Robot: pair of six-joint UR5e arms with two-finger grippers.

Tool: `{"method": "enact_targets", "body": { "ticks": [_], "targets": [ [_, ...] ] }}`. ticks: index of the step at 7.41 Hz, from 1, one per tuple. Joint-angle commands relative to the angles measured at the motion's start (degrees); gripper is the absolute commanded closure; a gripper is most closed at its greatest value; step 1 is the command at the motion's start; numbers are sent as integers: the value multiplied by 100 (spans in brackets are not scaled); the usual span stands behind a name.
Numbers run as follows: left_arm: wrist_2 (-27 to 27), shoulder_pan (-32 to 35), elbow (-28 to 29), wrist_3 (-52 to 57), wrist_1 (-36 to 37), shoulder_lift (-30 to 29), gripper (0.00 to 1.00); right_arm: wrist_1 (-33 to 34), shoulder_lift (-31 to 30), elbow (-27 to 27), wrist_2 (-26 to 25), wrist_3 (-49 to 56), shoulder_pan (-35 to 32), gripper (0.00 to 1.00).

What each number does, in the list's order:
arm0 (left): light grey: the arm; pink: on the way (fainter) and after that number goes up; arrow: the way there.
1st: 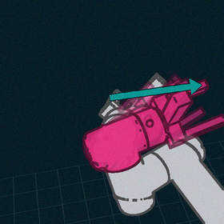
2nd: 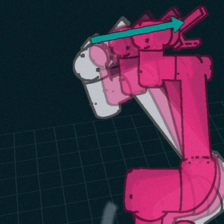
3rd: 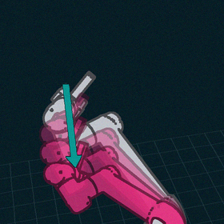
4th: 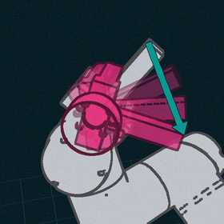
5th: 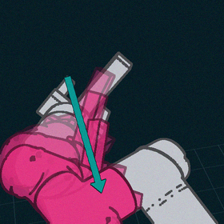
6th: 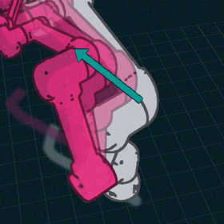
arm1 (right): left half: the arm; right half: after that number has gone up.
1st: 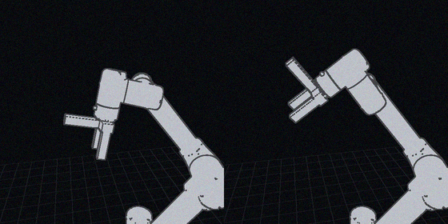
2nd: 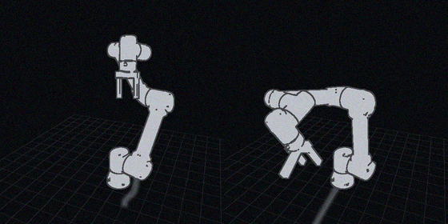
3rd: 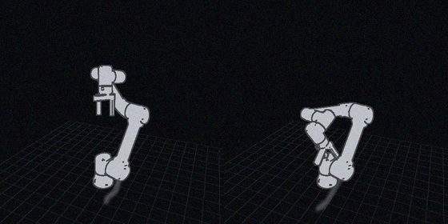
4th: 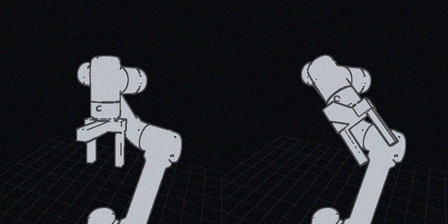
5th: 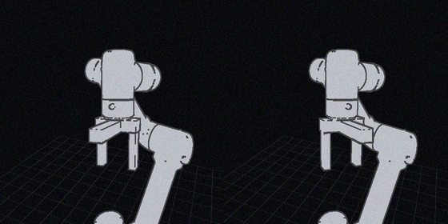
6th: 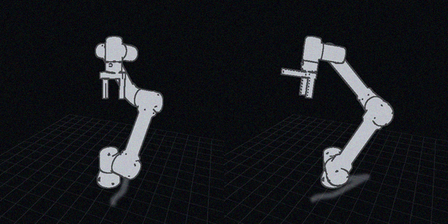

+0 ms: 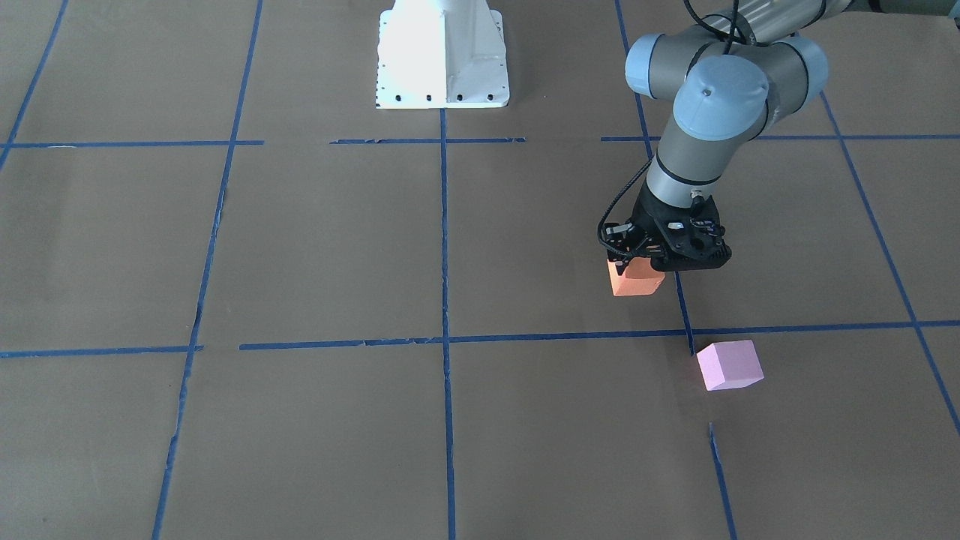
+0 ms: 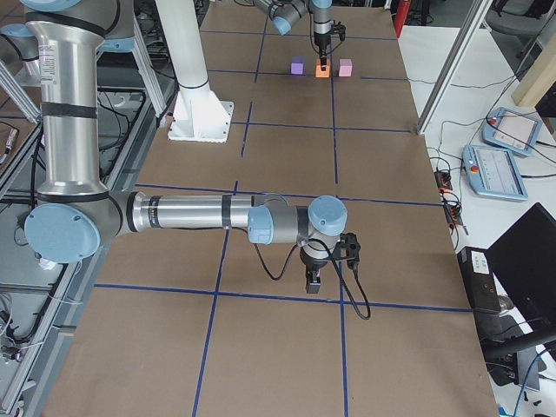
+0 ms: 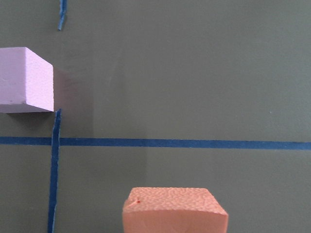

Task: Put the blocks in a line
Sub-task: 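Carry the orange cube with the left gripper toward the pink cube, then set the orange cube down between the pink and purple cubes, release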

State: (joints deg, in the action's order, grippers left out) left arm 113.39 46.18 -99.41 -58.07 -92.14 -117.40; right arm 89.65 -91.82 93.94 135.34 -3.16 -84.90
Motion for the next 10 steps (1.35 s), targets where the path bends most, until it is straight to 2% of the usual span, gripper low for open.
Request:
{"method": "enact_targets", "body": {
  "ticks": [1,3,6,8,10],
  "targets": [
    [-19,31,88,215,-249,400,100,0,-3,-7,-8,0,0,0],
    [25,250,142,375,-822,761,100,0,-3,-7,-8,0,0,0],
    [34,330,325,463,-989,903,100,0,6,-7,-8,0,0,0],
    [34,330,493,437,-1646,1227,100,0,-3,-7,-8,0,0,0],
    [103,321,493,411,-1693,1273,100,0,6,-7,1,0,8,0]
  ]
}}
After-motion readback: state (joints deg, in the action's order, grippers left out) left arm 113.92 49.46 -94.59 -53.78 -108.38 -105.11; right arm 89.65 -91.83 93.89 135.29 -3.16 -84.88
